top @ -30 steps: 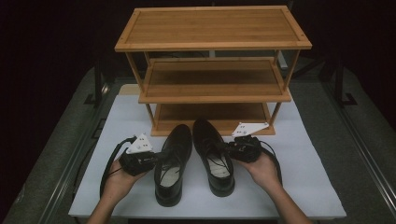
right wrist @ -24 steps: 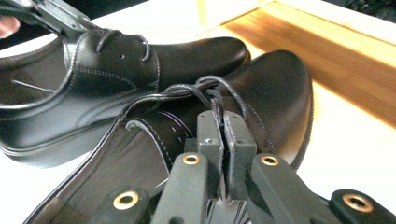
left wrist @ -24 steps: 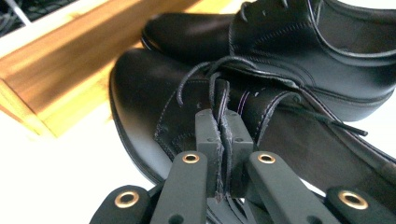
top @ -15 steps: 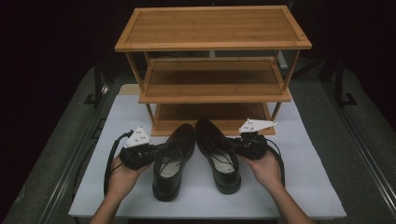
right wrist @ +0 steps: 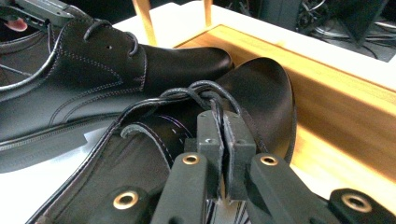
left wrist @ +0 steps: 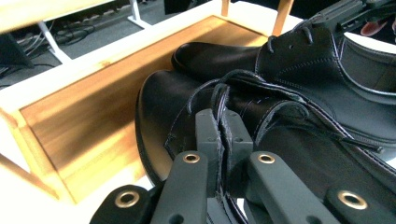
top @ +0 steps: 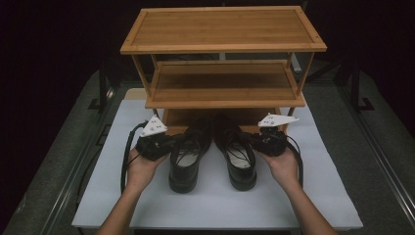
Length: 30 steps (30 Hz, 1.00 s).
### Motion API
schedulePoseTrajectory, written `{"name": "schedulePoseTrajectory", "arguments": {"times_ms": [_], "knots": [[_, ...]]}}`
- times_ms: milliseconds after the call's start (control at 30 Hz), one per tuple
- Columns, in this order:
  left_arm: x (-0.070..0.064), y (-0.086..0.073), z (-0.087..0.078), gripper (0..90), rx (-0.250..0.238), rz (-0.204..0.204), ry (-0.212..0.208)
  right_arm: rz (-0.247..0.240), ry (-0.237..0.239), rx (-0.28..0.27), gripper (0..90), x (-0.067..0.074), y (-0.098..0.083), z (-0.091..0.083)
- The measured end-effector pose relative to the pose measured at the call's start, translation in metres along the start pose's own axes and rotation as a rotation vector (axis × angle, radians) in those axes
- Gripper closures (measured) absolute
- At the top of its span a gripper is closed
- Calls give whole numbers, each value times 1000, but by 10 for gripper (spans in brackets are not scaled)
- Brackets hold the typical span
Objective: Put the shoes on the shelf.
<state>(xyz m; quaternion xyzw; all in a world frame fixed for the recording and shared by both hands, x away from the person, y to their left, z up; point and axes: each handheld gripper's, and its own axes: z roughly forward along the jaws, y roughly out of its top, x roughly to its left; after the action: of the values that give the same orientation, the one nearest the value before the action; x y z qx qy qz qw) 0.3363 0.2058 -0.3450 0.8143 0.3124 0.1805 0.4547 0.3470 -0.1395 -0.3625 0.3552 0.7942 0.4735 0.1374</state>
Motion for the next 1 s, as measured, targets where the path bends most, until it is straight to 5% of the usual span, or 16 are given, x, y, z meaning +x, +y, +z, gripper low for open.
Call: {"name": "schedulePoseTrajectory", "arguments": {"times_ms": [500,800,1000], "knots": [[10,18,56,881,-32,-5,73,55,-90,-29,869,-37,5,26],[19,18,86,881,-81,-34,150,69,-137,-31,869,-49,9,42],[20,13,97,879,-79,-52,152,75,-133,-30,868,-50,9,48]]}}
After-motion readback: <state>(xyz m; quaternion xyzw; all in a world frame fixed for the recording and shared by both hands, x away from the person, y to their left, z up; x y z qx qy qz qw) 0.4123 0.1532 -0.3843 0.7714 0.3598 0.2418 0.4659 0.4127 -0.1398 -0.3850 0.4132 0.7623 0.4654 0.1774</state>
